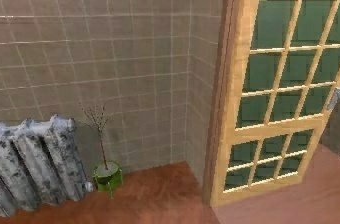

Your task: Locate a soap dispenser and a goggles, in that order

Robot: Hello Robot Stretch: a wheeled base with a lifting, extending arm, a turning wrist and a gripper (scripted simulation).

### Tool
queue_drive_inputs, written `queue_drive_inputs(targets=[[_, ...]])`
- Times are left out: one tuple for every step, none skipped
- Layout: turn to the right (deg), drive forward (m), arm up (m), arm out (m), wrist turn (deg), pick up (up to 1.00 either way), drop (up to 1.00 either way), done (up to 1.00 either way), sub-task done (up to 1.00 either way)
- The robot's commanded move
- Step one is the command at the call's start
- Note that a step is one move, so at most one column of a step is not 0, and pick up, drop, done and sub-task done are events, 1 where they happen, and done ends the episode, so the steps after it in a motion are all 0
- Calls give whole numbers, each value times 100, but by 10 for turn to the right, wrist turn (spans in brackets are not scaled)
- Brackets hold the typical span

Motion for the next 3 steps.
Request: queue_drive_inputs(targets=[[0, 65, 0, 0, 0, 0, 0, 0, 0], [450, 0, 0, 0, 0, 0, 0, 0, 0], [270, 0, 0, 0, 0, 0, 0, 0, 0]])
